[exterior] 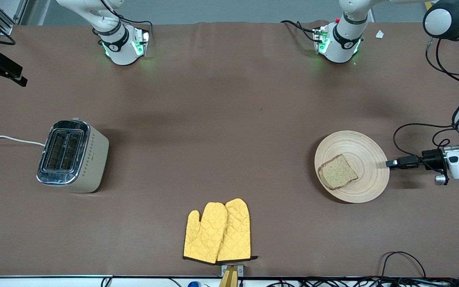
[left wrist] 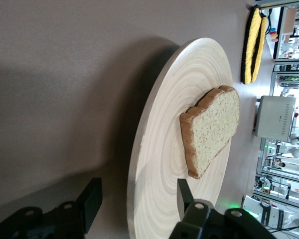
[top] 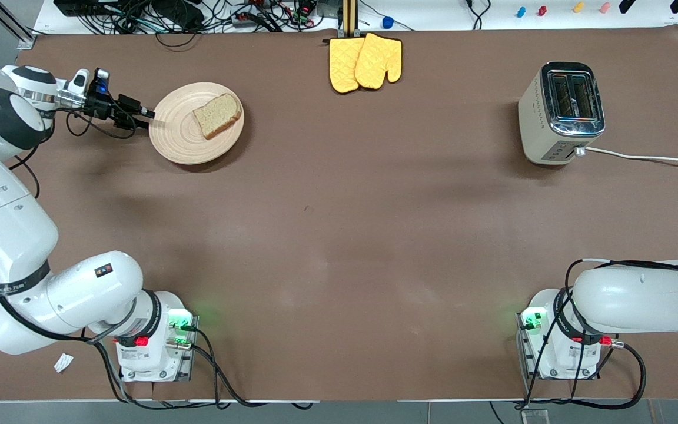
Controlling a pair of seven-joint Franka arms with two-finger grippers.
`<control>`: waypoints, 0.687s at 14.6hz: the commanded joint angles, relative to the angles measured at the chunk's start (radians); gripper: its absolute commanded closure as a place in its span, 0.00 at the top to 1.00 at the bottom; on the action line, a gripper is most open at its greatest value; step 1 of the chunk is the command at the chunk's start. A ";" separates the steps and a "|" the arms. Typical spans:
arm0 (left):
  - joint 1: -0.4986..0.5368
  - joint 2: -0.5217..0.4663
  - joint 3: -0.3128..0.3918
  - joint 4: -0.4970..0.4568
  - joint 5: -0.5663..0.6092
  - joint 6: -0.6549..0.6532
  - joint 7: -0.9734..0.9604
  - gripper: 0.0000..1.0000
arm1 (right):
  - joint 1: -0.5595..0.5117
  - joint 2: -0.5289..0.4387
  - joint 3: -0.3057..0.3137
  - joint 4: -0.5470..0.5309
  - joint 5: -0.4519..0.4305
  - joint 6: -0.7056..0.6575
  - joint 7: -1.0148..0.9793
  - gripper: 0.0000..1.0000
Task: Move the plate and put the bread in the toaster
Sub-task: 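Lower the left gripper to the wooden plate's rim, then push the wooden plate with the left gripper toward the toaster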
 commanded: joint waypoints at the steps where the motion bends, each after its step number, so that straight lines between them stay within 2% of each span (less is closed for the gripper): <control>1: -0.005 0.005 -0.017 0.015 -0.021 0.000 0.010 0.49 | 0.000 -0.009 0.000 -0.003 0.006 -0.004 0.001 1.00; 3: -0.002 0.017 -0.035 0.014 -0.021 0.000 0.013 0.19 | 0.000 -0.011 0.000 -0.003 0.004 -0.004 0.001 1.00; 4: -0.002 0.017 -0.035 0.014 -0.021 0.000 0.025 0.08 | 0.000 -0.011 0.000 -0.003 0.006 -0.004 0.001 1.00; 5: -0.002 0.017 -0.035 0.015 -0.020 -0.001 0.032 0.01 | 0.000 -0.011 0.000 -0.003 0.004 -0.004 0.001 1.00; 7: -0.005 0.014 -0.046 0.015 -0.020 -0.009 0.026 0.00 | 0.000 -0.009 0.000 -0.003 0.006 -0.003 0.001 1.00; 10: -0.004 -0.001 -0.135 0.015 -0.015 -0.014 -0.019 0.00 | 0.000 -0.009 0.000 -0.003 0.006 -0.004 0.001 1.00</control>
